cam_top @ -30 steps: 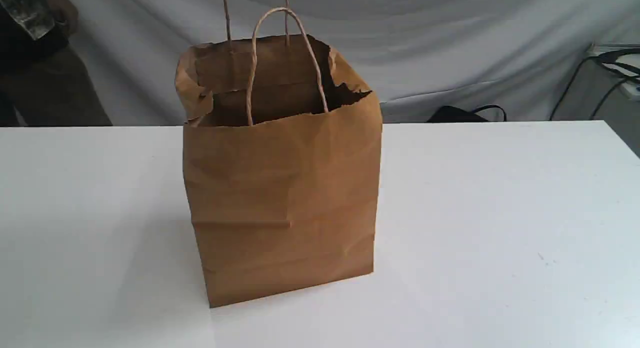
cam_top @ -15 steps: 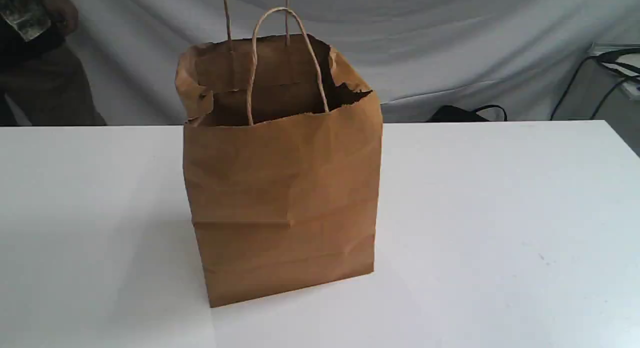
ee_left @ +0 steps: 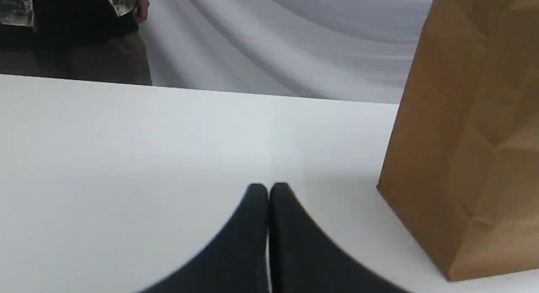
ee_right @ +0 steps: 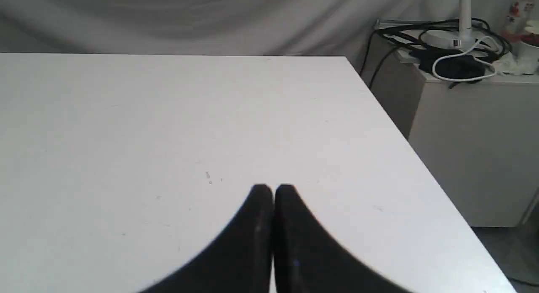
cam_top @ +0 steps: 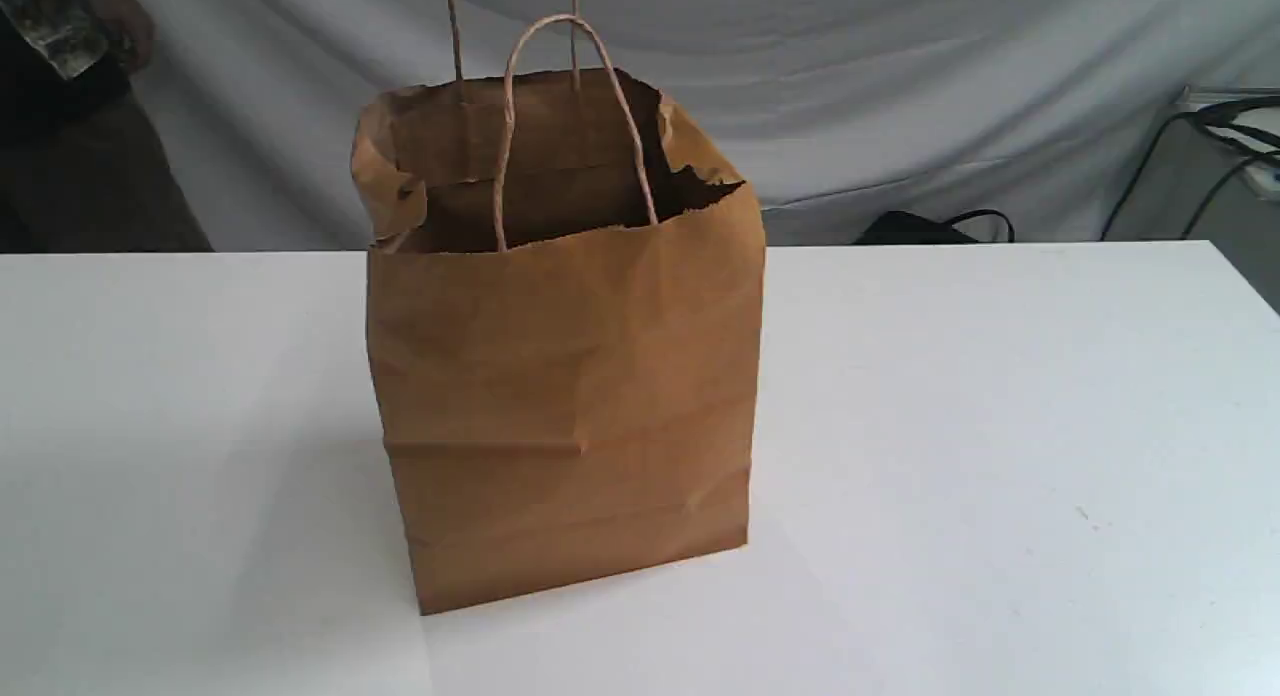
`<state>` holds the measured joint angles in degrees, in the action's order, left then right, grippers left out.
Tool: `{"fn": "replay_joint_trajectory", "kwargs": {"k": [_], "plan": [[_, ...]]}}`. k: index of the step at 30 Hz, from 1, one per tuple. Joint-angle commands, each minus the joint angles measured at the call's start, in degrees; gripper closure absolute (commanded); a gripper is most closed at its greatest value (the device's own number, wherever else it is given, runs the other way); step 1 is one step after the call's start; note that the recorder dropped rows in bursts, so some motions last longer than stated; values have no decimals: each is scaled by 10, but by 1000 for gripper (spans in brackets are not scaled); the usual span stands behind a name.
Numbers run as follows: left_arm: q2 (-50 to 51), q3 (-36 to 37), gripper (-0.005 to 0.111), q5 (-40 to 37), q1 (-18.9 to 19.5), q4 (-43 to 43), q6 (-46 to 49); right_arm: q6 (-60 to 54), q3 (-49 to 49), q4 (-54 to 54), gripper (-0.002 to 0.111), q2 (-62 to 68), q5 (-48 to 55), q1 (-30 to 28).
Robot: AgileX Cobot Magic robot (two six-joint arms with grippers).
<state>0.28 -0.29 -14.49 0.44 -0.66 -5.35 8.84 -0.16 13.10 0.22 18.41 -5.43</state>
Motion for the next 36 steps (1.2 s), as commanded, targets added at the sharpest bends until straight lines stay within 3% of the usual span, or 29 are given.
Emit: {"fn": "replay_joint_trajectory", "kwargs": {"k": [1, 9, 15, 36], "plan": [[-3, 3, 107, 7, 1, -2, -2, 4, 2, 36, 108, -2, -1, 16], [-3, 3, 107, 7, 1, -2, -2, 6, 2, 36, 108, -2, 15, 14], [-3, 3, 107, 7, 1, -2, -2, 41, 2, -110, 108, -2, 11, 14], [-3, 3, 107, 7, 1, -2, -2, 41, 2, -114, 108, -2, 11, 14]]}}
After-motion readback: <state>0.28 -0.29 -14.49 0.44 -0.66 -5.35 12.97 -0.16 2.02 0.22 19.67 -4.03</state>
